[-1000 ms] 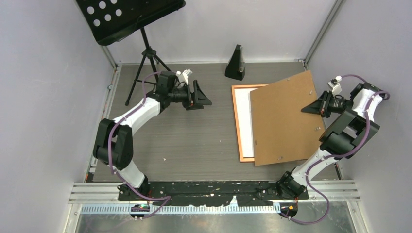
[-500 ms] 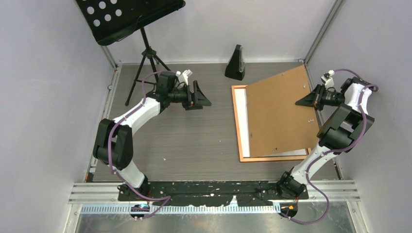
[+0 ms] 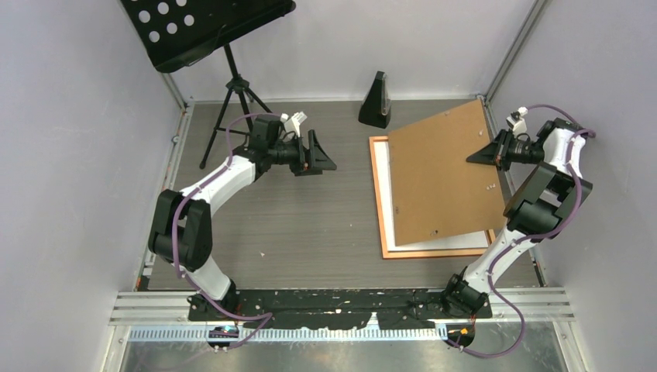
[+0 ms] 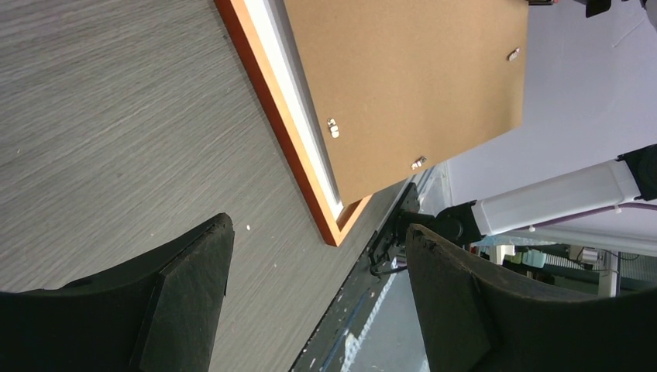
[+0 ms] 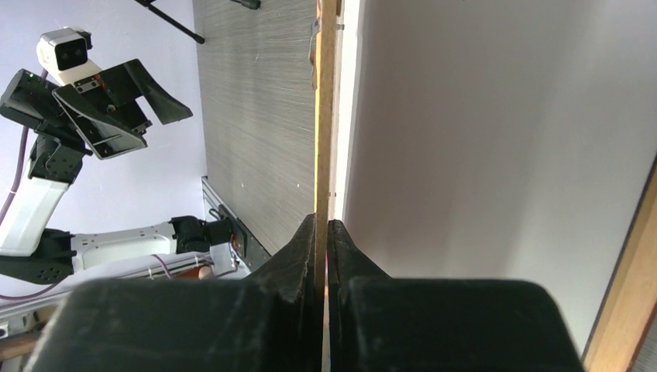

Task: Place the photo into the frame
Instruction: Place the photo frame item in the photo frame.

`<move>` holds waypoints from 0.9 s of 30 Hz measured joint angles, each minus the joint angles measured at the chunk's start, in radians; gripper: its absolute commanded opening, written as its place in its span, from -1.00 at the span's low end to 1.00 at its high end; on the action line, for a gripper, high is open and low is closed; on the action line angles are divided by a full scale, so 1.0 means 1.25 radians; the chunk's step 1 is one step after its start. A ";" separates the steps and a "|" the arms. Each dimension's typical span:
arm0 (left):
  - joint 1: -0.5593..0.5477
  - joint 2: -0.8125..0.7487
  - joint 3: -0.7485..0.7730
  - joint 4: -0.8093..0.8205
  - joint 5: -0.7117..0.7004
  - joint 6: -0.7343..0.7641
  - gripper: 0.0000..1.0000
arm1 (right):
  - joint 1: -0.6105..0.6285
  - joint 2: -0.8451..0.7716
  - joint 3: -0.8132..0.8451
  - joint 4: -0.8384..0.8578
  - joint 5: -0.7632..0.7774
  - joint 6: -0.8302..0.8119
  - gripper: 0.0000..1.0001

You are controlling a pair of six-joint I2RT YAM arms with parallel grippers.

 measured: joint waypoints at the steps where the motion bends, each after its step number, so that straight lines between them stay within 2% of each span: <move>1: 0.000 0.000 0.000 -0.002 -0.001 0.002 0.60 | 0.003 0.002 0.000 0.000 0.000 0.001 -0.89; 27: 0.000 0.000 0.002 -0.016 -0.014 0.037 0.62 | 0.046 0.049 0.018 -0.041 -0.009 -0.053 -0.89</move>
